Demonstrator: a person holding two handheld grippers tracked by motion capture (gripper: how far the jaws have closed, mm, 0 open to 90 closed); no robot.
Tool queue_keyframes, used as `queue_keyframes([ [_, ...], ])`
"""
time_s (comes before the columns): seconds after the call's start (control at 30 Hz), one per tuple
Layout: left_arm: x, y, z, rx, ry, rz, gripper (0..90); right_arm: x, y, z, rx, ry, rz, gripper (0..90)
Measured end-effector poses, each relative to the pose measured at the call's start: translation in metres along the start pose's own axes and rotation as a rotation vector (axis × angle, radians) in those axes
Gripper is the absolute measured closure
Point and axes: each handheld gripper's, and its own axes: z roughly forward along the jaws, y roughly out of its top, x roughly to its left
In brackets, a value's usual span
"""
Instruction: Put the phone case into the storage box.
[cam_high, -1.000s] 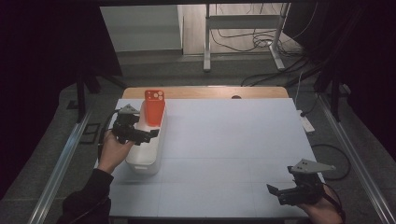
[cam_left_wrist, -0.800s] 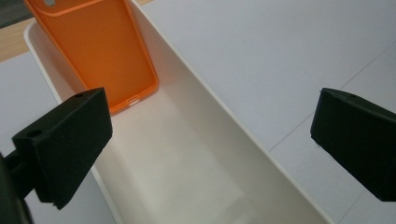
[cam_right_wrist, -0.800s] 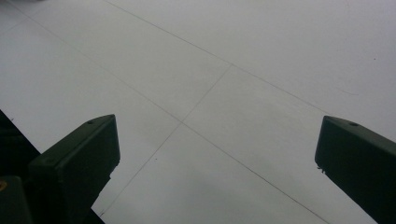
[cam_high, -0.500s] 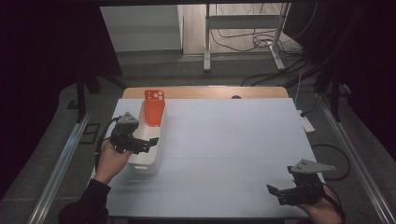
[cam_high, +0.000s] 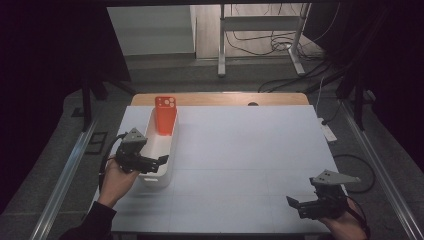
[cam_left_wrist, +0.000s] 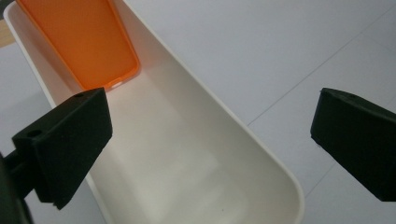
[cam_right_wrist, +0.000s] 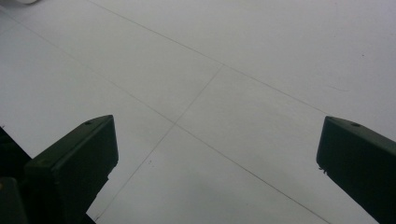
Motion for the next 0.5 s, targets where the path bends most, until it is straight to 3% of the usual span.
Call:
queue_keyframes([
  [0.23,-0.007,-0.007,-0.013,-0.034,-0.003,-0.019,0.0,-0.003,0.0,0.001,0.049,-0.053,0.006,0.0],
  [0.5,-0.01,-0.014,-0.022,-0.035,-0.005,-0.019,0.0,-0.006,-0.001,0.001,0.07,-0.094,0.022,0.0],
])
